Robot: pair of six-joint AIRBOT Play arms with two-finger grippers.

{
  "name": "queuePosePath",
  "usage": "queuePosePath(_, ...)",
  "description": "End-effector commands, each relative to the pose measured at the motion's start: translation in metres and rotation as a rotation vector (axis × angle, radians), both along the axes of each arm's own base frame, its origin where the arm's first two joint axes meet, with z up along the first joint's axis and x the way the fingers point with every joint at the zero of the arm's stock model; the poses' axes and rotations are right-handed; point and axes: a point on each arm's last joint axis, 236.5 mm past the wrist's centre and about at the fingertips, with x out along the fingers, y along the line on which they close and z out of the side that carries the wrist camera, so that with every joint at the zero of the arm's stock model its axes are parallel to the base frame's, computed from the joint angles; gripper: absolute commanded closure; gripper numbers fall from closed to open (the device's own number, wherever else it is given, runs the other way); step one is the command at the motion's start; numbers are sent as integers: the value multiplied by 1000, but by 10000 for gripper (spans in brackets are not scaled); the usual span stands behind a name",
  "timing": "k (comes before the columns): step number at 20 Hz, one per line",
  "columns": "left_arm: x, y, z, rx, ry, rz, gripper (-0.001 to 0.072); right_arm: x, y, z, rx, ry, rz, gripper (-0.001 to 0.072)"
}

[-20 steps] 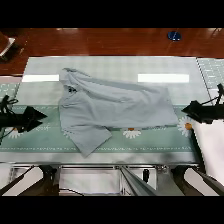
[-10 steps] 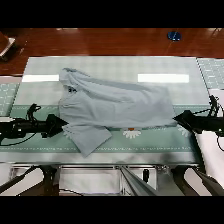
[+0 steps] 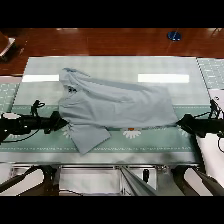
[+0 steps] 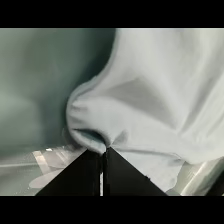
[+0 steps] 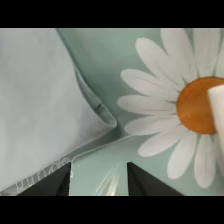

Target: Fold the shirts.

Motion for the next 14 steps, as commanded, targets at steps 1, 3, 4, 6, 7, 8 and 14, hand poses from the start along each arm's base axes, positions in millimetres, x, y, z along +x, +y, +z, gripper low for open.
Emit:
queuePosePath(1,2,-2,3,-7,-6,-3,689,10,10,-8,83,7,-44,305)
queuePosePath(3,2,-2,3,-6,-7,-3,689,18,13,-15,126,12,-64,305)
queuePosePath(4,2,-2,3,-7,-7,-3,689,24,12,-19,136,15,-69,306)
queuePosePath(6,3,-3,3,-10,-7,-2,689,40,16,-23,152,17,-58,309)
queuePosePath(7,4,-3,4,-15,-9,2,689,48,23,-25,162,20,-39,309)
queuePosePath(8,5,-4,5,-20,-11,8,689,56,29,-28,165,24,-13,343)
queuePosePath(14,80,-8,105,-155,-303,36,689,128,55,68,128,-181,255,687)
